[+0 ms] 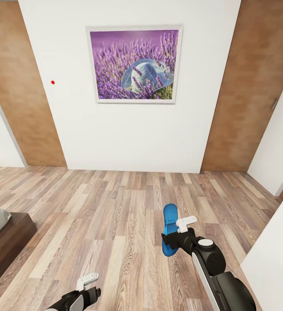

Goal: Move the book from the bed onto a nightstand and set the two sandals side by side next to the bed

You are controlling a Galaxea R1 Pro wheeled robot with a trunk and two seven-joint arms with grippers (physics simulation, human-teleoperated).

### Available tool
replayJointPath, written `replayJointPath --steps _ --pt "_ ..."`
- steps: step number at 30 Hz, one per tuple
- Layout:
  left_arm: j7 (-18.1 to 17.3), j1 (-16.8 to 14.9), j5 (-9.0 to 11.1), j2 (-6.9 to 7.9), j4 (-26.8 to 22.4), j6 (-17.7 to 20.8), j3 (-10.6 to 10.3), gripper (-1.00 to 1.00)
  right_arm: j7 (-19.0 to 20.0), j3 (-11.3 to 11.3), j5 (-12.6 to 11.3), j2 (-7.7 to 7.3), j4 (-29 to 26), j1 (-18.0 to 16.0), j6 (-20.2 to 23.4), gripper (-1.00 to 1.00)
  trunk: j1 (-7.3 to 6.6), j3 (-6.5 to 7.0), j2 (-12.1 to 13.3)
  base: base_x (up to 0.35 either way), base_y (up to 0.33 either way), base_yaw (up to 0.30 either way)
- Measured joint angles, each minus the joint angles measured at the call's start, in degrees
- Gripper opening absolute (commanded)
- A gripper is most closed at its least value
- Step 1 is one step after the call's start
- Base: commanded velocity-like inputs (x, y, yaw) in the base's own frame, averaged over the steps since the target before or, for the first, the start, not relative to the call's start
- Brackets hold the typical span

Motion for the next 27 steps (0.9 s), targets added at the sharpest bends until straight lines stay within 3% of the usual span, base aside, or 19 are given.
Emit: replayJointPath --steps 15,23,27 --pt "-0.03 0.0 0.0 0.0 0.0 0.03 0.03 1.0 0.0 0.0 0.0 0.0 0.0 0.0 0.0 -1.0 0.0 0.0 0.0 0.0 0.0 0.0" --pt "-0.07 0.0 0.0 0.0 0.0 0.05 0.03 1.0 0.0 0.0 0.0 0.0 0.0 0.0 0.0 -1.0 1.75 -1.43 -3.19 0.0 0.0 0.0" --pt "-0.06 0.0 0.0 0.0 0.0 0.05 0.02 1.0 0.01 0.02 0.0 0.0 0.0 0.0 0.0 -1.0 1.76 -1.44 -3.21 0.0 0.0 0.0"
